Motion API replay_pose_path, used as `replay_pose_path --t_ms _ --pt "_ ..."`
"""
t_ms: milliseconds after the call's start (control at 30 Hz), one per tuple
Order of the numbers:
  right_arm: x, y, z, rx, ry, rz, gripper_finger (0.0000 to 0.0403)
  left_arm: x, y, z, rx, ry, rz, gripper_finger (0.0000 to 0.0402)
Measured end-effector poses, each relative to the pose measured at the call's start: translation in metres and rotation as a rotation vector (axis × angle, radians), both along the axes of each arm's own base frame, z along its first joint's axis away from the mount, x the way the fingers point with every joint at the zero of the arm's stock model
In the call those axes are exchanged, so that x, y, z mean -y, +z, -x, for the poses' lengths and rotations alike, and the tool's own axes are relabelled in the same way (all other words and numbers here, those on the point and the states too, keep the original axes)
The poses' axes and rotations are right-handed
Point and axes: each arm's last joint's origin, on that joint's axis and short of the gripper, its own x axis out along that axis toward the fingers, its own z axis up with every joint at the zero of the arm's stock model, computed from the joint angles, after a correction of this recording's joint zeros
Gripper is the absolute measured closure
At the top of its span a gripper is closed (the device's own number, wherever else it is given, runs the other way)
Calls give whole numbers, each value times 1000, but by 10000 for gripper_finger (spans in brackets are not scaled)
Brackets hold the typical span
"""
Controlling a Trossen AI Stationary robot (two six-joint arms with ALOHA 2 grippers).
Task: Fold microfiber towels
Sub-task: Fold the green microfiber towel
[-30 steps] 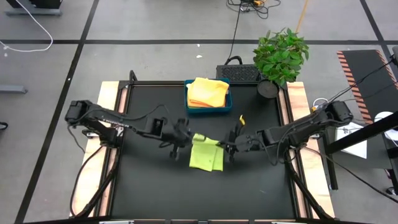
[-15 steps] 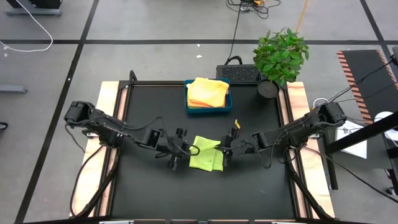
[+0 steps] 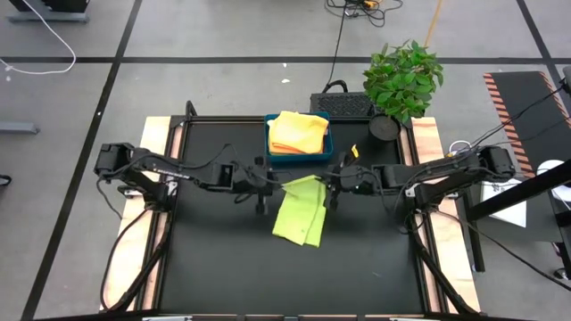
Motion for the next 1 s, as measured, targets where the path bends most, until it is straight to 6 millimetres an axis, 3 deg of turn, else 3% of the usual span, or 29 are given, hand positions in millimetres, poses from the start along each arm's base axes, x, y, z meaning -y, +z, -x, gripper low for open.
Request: replay_pose_path --t_ms 267,500,733,1000 --pt "-7 -23 -2 -89 77 -100 403 6 -3 1 -30 -118 65 400" --pt "-38 -45 1 -43 207 -162 403 41 -23 -2 -105 -227 113 400" --pt "-63 -54 1 51 285 -256 403 78 -49 -7 -156 -313 116 397" --pt "-88 -84 -12 54 349 -343 400 90 -54 -1 -197 -305 128 387"
